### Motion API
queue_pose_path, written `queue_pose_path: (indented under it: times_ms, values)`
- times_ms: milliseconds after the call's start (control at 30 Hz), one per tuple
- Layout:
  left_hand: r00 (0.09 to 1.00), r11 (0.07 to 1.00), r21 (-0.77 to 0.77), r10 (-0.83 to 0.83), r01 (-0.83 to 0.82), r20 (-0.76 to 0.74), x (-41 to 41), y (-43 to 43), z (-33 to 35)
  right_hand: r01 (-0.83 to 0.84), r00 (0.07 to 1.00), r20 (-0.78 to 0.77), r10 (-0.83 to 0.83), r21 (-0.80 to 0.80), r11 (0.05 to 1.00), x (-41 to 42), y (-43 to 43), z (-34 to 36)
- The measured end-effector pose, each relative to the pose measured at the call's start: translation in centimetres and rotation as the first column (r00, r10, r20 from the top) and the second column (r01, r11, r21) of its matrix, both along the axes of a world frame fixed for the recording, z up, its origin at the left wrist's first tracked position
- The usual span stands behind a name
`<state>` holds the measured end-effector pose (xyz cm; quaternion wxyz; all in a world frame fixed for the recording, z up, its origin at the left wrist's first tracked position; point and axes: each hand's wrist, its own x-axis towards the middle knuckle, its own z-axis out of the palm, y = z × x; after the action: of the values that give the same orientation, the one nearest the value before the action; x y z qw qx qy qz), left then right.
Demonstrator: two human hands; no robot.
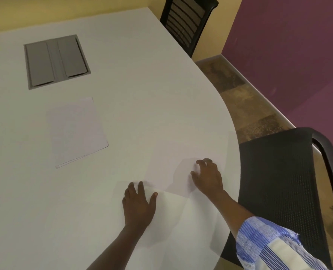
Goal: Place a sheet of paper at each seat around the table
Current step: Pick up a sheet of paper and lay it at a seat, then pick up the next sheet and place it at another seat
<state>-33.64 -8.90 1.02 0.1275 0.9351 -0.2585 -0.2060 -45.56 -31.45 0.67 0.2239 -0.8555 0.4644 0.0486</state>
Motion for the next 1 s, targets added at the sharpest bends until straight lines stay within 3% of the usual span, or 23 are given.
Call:
queue_pose_path:
  times_ms: [233,500,1000]
  values:
    - [0.982,0.983,-0.032,0.180,-0.178,0.056,6.9,4.6,1.7,-0.163,0.982,0.099,0.163,-0.004,0.987,8.2,5.1,1.2]
    - [0.905,0.904,-0.082,0.423,-0.419,0.045,16.6,10.5,1.9,-0.379,0.918,0.129,0.376,-0.001,0.925,19.0,10.9,1.0]
    - [0.663,0.662,-0.100,0.707,-0.743,-0.246,30.9,9.8,-1.0,-0.592,0.792,0.129,0.597,-0.079,0.802,31.5,14.3,-4.9]
